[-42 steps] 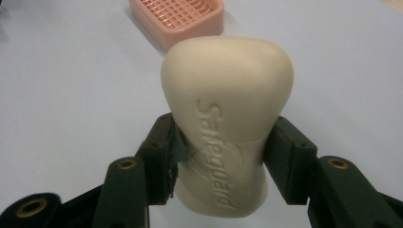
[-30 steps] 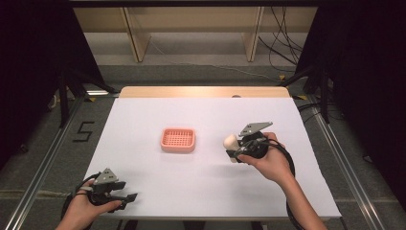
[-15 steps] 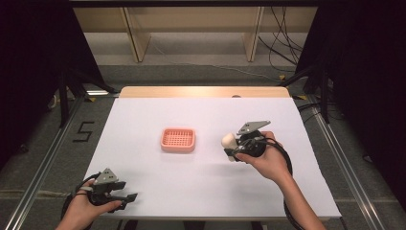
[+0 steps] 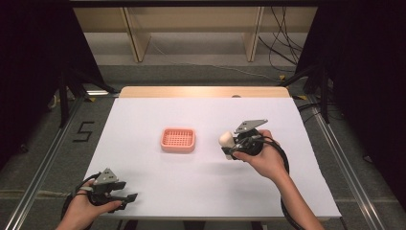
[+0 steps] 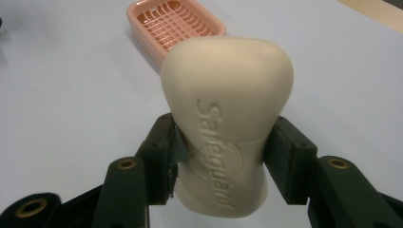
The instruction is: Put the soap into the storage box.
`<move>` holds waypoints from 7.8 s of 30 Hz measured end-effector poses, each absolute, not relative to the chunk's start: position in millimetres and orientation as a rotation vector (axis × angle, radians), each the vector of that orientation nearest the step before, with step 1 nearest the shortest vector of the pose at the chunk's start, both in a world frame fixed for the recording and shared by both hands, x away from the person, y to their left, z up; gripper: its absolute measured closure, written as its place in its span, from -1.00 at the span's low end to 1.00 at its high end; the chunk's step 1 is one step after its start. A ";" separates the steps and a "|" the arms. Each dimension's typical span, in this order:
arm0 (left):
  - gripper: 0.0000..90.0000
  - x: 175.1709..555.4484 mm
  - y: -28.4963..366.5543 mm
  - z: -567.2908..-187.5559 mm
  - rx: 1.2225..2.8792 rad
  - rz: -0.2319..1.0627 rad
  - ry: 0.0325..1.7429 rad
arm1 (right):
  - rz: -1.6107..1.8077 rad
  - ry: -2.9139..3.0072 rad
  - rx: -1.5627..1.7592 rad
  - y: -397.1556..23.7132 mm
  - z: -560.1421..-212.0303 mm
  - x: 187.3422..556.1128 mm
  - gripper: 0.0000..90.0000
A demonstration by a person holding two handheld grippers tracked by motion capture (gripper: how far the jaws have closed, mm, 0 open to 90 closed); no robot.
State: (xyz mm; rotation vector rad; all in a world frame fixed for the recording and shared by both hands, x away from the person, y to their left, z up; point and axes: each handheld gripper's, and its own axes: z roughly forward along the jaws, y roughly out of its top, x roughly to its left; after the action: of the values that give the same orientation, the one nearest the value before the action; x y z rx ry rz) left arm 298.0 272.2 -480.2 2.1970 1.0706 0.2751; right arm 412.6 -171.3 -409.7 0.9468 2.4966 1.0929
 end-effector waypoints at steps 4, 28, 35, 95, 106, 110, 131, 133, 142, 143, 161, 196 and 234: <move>-0.25 297.9 272.1 -480.2 2.196 0.275 1.072 | 1.100 2.514 0.925 -170.9 -408.9 413.7 0.11; -0.25 298.0 272.1 -480.3 2.193 0.275 1.073 | 1.119 2.503 0.913 -165.5 -408.1 419.5 0.11; -0.25 298.1 272.2 -480.3 2.191 0.276 1.072 | 1.111 2.511 0.896 -162.9 -406.4 421.9 0.11; -0.25 298.6 273.0 -479.8 2.191 0.283 1.078 | 1.132 2.505 0.864 -125.5 -403.9 440.3 0.11; -0.25 298.5 272.7 -480.1 2.187 0.272 1.088 | 1.139 2.518 0.848 -115.8 -405.6 445.2 0.11; -0.25 298.6 273.1 -479.6 2.195 0.281 1.077 | 1.134 2.533 0.843 -113.6 -405.5 446.8 0.11; -0.25 298.3 273.1 -479.8 2.190 0.280 1.073 | 1.153 2.522 0.836 -101.2 -407.2 452.8 0.11; -0.25 298.3 273.1 -479.8 2.190 0.281 1.073 | 1.144 2.526 0.860 -99.8 -406.9 452.6 0.11; -0.25 298.6 273.2 -479.7 2.193 0.279 1.075 | 1.153 2.529 0.819 -97.6 -407.5 456.1 0.11; -0.25 298.4 273.1 -479.7 2.189 0.281 1.073 | 1.161 2.518 0.807 -96.8 -408.5 456.9 0.11; -0.25 298.5 273.2 -480.0 2.196 0.279 1.076 | 1.170 2.512 0.867 -89.8 -410.1 459.9 0.11; -0.25 298.5 273.4 -480.5 2.181 0.271 1.091 | 1.154 2.536 0.829 -67.9 -414.6 477.4 0.11; -0.25 298.2 273.3 -480.7 2.174 0.273 1.091 | 1.132 2.563 0.818 -39.0 -424.2 484.6 0.11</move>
State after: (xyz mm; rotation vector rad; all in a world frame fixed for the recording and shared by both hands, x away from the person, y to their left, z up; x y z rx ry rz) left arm 298.2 273.3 -480.7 2.1737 1.0910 0.2726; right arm 484.6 -39.0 -424.2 0.8175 2.5626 1.1325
